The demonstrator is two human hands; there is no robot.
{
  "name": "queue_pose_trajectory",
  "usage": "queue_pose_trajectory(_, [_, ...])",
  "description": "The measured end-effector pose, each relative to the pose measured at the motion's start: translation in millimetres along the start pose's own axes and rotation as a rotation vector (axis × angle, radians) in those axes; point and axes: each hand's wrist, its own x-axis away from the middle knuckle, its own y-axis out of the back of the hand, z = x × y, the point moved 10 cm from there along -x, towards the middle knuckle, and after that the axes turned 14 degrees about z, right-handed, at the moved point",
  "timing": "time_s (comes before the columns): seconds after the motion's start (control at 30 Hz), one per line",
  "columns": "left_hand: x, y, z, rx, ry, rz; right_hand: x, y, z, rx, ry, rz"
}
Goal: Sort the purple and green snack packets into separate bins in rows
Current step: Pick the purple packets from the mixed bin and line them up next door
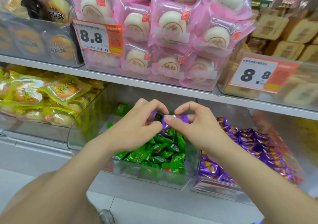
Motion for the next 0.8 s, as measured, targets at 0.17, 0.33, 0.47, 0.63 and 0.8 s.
queue_pose_trajectory(0.17, [-6,-16,-34,-0.059,-0.154,-0.025,30,13,0,-0.148,-0.11,0.088])
queue_pose_trajectory(0.33, [-19,-34,-50,-0.034,-0.178,0.033,51,43,17,0.317,0.116,0.225])
queue_pose_trajectory(0.47, [-28,-53,-59,0.02,-0.128,0.074,61,65,0,0.251,0.111,0.249])
queue_pose_trajectory(0.63, [-43,-68,-62,0.301,-0.058,0.035,68,107,-50,0.073,-0.073,0.168])
queue_pose_trajectory(0.8, [-57,-78,-84,0.386,-0.212,-0.057,63,157,-105,-0.083,-0.191,-0.076])
